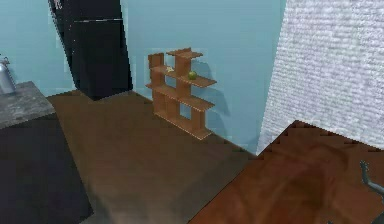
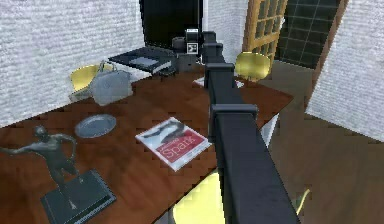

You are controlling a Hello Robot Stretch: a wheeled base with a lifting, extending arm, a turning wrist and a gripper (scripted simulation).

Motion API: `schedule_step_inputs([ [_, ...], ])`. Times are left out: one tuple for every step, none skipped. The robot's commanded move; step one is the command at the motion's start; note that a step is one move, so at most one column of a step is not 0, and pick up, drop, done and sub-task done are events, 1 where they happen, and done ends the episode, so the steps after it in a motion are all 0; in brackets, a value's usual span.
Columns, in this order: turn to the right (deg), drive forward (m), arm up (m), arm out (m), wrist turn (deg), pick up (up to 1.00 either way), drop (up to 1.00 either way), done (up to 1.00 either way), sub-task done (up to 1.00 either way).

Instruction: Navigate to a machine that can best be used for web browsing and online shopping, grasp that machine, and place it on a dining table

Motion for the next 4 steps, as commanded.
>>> schedule_step_inputs([
  [0.0,0.0,-0.32,0.0,0.0,0.0,0.0,0.0,0.0],
  [0.0,0.0,0.0,0.0,0.0,0.0,1.0,0.0,0.0],
  [0.0,0.0,0.0,-0.1,0.0,0.0,0.0,0.0,0.0],
  [0.0,0.0,0.0,0.0,0.0,0.0,0.0,1.0,0.0],
])
